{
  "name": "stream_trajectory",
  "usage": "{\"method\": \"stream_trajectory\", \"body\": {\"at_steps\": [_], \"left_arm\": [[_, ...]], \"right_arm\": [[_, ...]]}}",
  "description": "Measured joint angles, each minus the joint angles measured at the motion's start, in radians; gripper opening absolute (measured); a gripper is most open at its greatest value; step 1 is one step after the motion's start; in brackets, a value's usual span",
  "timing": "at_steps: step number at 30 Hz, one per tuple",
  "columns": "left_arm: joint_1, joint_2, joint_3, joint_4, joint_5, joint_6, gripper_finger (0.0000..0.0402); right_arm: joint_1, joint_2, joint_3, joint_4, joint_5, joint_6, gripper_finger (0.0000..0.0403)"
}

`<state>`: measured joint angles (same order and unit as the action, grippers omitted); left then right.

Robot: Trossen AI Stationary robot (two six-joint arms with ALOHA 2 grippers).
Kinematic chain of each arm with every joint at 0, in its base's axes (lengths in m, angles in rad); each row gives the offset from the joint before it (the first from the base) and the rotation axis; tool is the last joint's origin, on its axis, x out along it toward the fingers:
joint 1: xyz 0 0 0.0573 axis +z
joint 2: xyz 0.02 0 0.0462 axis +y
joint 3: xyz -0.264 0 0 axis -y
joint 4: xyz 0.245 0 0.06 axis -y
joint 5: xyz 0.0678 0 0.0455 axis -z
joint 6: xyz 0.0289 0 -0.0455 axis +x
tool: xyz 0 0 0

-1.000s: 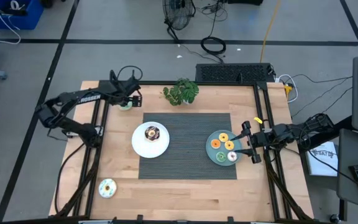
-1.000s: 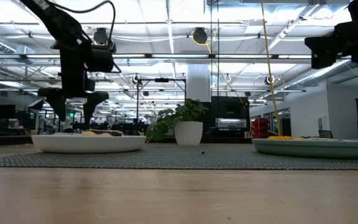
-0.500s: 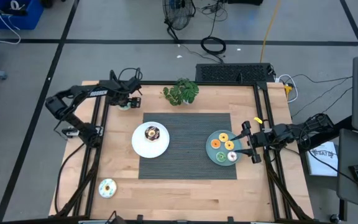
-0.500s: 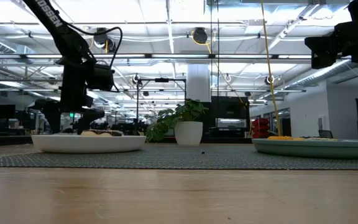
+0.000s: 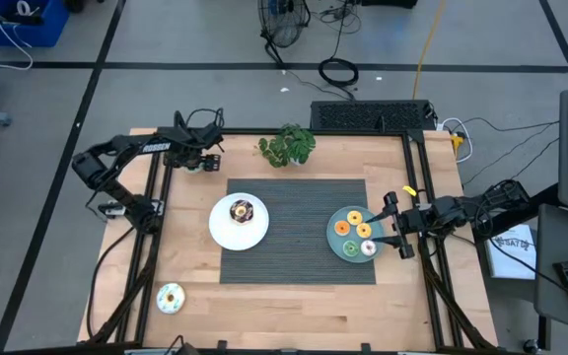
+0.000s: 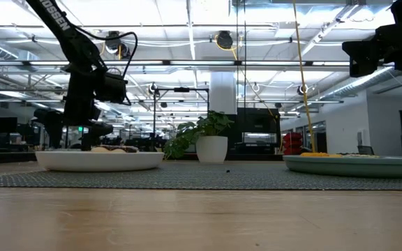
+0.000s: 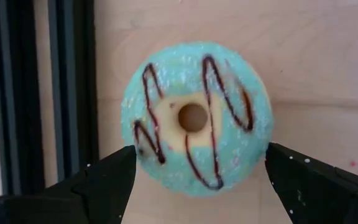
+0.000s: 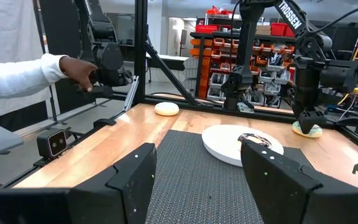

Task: Pick & Place donuts
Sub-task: Put the large blue doughnut on top of the white plate

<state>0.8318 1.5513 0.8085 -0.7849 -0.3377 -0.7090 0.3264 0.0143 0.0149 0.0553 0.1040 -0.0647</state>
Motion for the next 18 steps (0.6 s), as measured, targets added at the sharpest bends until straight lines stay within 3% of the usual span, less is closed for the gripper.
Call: {"method": "stream_trajectory", "body": {"at_steps": [18], "left_arm": [[0.043, -0.004, -0.094, 0.105, -0.011, 0.014, 0.0349]], "right_arm": [[0.0, 0.0, 0.0, 0.0, 0.0, 0.0, 0.0222]]}}
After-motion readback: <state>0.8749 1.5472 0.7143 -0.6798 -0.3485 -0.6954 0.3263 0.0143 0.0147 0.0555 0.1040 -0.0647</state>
